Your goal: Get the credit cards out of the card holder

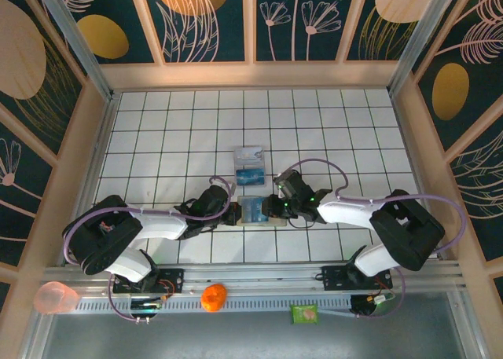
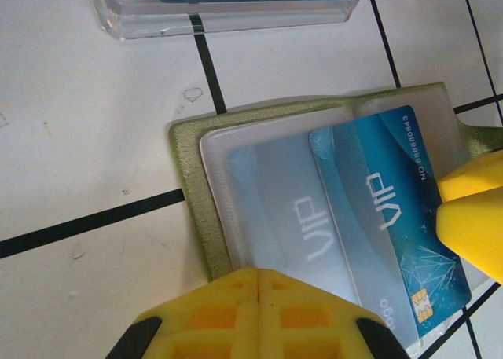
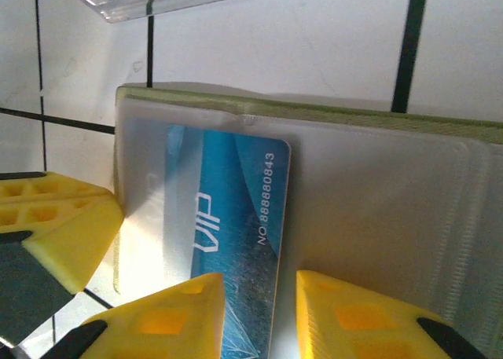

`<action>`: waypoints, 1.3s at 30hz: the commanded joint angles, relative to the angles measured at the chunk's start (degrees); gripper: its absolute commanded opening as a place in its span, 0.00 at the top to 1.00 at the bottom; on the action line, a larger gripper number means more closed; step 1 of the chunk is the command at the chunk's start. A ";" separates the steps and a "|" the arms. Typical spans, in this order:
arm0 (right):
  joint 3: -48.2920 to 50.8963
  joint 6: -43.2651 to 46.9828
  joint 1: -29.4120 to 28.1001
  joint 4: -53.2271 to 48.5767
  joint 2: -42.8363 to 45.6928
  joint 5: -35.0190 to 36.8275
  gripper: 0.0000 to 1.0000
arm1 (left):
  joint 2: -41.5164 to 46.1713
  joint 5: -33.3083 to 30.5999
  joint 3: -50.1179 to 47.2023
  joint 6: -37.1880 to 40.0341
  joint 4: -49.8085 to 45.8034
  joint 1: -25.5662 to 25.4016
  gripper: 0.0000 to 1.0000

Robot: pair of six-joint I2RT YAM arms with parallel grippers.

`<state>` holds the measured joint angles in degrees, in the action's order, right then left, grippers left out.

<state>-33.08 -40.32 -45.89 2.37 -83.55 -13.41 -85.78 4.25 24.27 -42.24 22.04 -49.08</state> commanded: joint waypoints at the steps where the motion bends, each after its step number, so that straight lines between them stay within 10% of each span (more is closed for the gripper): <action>1: -0.61 1.47 0.30 -0.18 -1.67 -0.28 0.70 | -0.88 2.23 0.01 0.75 -3.31 0.09 1.00; 15: 2.83 -0.26 0.61 -2.16 3.44 4.48 1.00 | 0.44 1.55 -0.72 0.73 -3.78 0.04 1.00; 24: 4.94 0.83 2.42 -7.63 14.52 7.77 1.00 | 4.73 2.31 -0.62 0.73 -3.22 1.58 1.00; 31: 3.90 4.96 3.26 -4.88 21.45 4.97 1.00 | 16.95 6.32 -2.61 2.83 -0.06 4.87 0.70; 39: 4.74 4.17 3.26 12.60 25.26 -4.79 1.00 | 22.24 18.77 -9.93 -3.12 24.14 6.77 0.51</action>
<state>-28.86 -36.32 -43.05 4.86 -59.70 -13.30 -64.14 17.08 16.36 -42.37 33.93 -42.74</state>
